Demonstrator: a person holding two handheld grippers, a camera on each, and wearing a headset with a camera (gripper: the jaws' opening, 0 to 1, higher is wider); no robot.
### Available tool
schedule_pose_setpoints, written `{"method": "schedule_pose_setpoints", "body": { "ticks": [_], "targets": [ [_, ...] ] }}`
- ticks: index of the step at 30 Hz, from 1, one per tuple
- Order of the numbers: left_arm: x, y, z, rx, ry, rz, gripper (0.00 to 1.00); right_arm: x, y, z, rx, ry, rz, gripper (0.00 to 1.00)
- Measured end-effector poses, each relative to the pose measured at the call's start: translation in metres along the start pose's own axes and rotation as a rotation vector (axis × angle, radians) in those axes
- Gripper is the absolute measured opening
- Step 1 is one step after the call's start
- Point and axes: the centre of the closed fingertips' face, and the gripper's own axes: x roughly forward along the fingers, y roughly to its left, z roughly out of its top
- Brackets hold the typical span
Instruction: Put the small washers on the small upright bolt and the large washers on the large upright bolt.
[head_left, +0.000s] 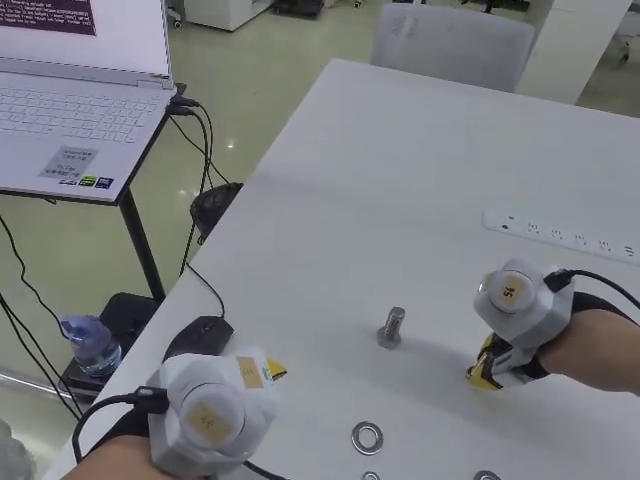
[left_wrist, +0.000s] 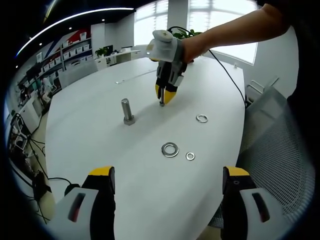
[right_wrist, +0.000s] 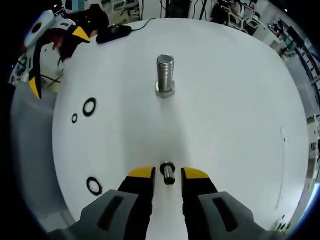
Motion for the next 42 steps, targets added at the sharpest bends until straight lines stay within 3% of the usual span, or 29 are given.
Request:
{"method": "schedule_pose_setpoints", "body": {
  "ticks": [4, 18, 28, 42],
  "targets": [
    [-0.001, 0.0, 0.001, 0.004, -0.002, 0.0, 0.89, -0.004, -0.001, 0.004, -0.013, -0.014, -0.009, 0.3],
    [-0.003, 0.002, 0.007, 0.018, -0.006, 0.007, 0.88, -0.021, 0.014, 0.027, -0.075, -0.053, -0.01, 0.29],
    [-0.003, 0.001, 0.007, 0.023, -0.006, 0.006, 0.88, -0.029, 0.053, 0.047, -0.132, -0.083, 0.009, 0.29],
    [-0.004, 0.0, 0.009, 0.025, -0.019, 0.013, 0.88, -0.029, 0.108, 0.06, -0.181, -0.12, 0.055, 0.28]
  ]
}}
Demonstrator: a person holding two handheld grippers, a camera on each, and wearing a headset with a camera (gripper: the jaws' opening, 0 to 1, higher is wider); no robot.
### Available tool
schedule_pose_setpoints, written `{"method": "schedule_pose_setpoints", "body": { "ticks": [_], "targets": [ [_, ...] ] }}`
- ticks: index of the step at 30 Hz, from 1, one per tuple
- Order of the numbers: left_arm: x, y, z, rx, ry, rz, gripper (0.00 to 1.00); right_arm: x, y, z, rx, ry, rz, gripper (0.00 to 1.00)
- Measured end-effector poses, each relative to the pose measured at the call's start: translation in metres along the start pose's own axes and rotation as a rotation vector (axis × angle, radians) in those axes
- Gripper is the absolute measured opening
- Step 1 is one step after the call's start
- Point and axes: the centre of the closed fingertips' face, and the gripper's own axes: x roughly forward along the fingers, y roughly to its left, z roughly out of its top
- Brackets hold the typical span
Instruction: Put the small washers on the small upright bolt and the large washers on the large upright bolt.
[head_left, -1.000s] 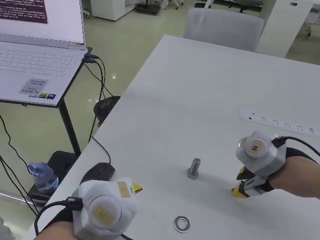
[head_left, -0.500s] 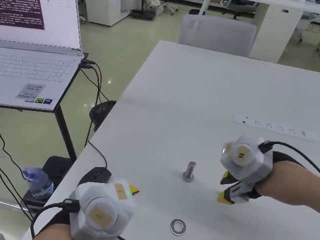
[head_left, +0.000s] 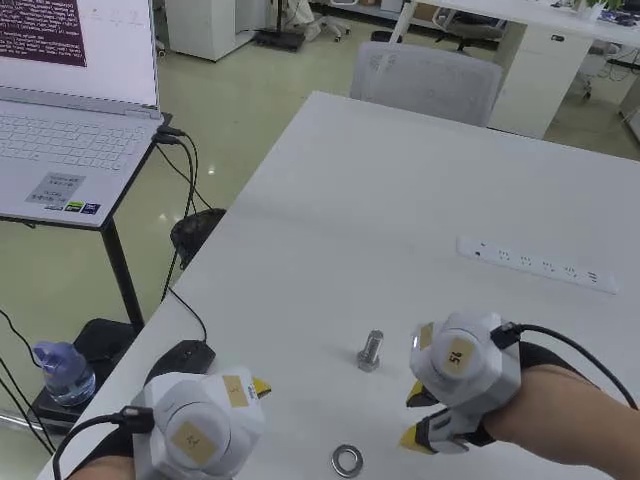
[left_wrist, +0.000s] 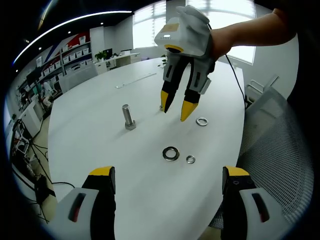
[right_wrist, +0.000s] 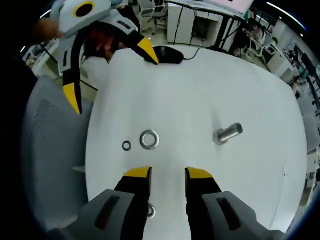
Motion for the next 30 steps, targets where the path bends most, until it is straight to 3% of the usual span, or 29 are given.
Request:
{"method": "schedule_pose_setpoints", "body": {
  "ticks": [12, 20, 30],
  "targets": [
    [-0.001, 0.0, 0.0, 0.006, -0.008, 0.002, 0.89, 0.016, 0.045, 0.017, -0.05, -0.026, 0.054, 0.27],
    [-0.001, 0.0, 0.003, 0.005, -0.016, -0.001, 0.89, 0.03, 0.058, 0.022, -0.054, -0.039, 0.072, 0.26],
    [0.001, -0.001, 0.0, 0.014, -0.012, 0.0, 0.89, 0.053, 0.072, 0.016, -0.067, -0.013, 0.092, 0.23]
  ]
}}
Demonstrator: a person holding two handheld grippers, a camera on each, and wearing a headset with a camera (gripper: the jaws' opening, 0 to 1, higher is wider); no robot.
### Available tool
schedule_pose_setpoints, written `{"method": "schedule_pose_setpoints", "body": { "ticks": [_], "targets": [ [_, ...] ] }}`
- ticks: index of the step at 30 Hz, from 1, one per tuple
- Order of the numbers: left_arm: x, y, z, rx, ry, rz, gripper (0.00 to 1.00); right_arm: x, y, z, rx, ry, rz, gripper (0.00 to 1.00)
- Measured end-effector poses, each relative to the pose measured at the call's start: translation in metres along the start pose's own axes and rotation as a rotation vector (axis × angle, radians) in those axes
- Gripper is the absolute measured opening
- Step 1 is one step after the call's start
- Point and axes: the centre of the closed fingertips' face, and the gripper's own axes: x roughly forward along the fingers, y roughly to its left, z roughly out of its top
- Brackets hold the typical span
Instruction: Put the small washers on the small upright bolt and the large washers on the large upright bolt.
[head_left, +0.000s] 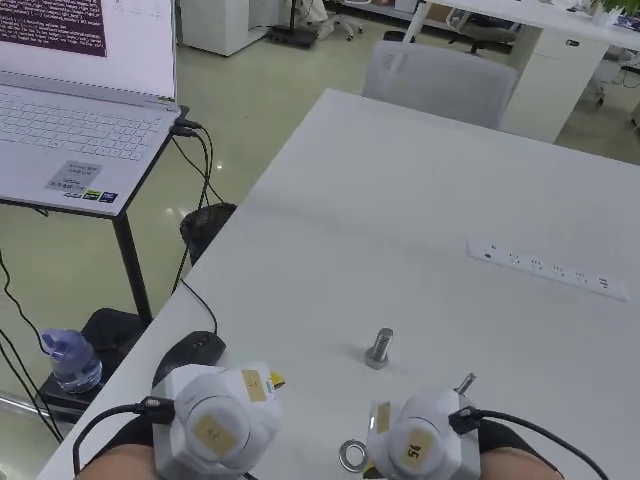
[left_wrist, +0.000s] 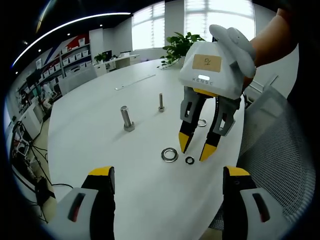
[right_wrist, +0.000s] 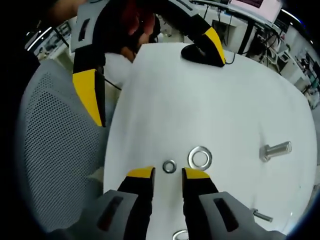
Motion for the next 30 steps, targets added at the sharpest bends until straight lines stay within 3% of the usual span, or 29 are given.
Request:
{"method": "schedule_pose_setpoints", "body": {
  "ticks": [15, 30],
  "targets": [
    [0.0003, -0.0038, 0.0012, -0.003, -0.007, -0.003, 0.88, 0.0079, -0.003, -0.0054, 0.013, 0.024, -0.022, 0.2],
    [-0.0014, -0.002, -0.0002, -0.009, -0.004, 0.0, 0.87, 0.0083, -0.0029, -0.0053, -0.051, 0.044, -0.05, 0.15]
  ]
}}
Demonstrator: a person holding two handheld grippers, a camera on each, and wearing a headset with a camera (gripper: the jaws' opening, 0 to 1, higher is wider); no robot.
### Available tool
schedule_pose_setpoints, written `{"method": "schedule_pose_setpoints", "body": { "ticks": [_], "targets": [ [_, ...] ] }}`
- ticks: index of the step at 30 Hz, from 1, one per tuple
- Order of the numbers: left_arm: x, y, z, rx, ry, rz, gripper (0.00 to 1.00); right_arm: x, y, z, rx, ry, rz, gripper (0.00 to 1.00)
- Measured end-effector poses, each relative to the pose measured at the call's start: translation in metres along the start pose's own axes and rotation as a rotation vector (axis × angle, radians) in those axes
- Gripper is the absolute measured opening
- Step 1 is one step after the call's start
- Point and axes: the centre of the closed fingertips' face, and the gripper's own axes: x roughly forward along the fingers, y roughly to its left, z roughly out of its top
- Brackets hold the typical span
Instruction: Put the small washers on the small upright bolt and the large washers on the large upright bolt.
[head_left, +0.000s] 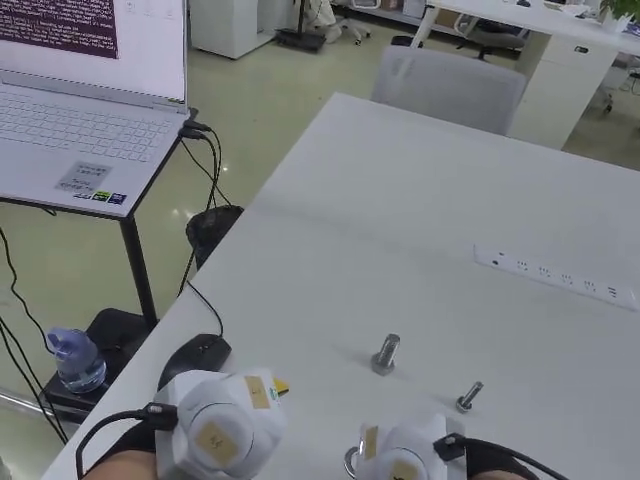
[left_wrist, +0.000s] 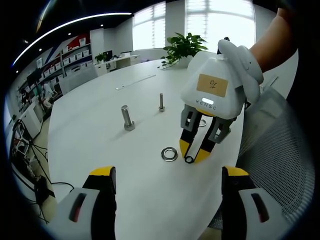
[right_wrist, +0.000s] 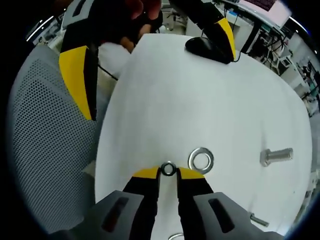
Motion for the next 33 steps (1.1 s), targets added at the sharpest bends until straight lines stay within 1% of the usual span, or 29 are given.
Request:
{"method": "schedule_pose_setpoints", "body": {
  "ticks": [11, 13, 21, 26, 30, 33],
  "targets": [
    [0.001, -0.002, -0.001, -0.009, 0.007, -0.003, 0.84, 0.0, -0.002, -0.001, 0.014, 0.031, 0.0, 0.14],
    [0.001, -0.002, -0.001, -0.009, 0.007, -0.003, 0.84, 0.0, -0.003, -0.001, 0.035, 0.024, 0.002, 0.13],
    [0.0, -0.003, -0.002, -0.014, 0.008, 0.001, 0.84, -0.002, -0.002, -0.001, 0.079, 0.004, 0.01, 0.13],
    [0.0, -0.002, -0.002, -0.017, 0.003, 0.005, 0.85, -0.011, -0.005, -0.004, 0.116, -0.012, 0.007, 0.13],
    [0.0, -0.002, 0.0, -0.019, -0.005, 0.012, 0.87, -0.023, -0.011, -0.011, 0.15, -0.016, -0.004, 0.13],
    [0.0, -0.001, 0.001, -0.017, -0.007, 0.014, 0.88, -0.036, -0.017, -0.019, 0.176, -0.02, -0.016, 0.13]
  ]
}}
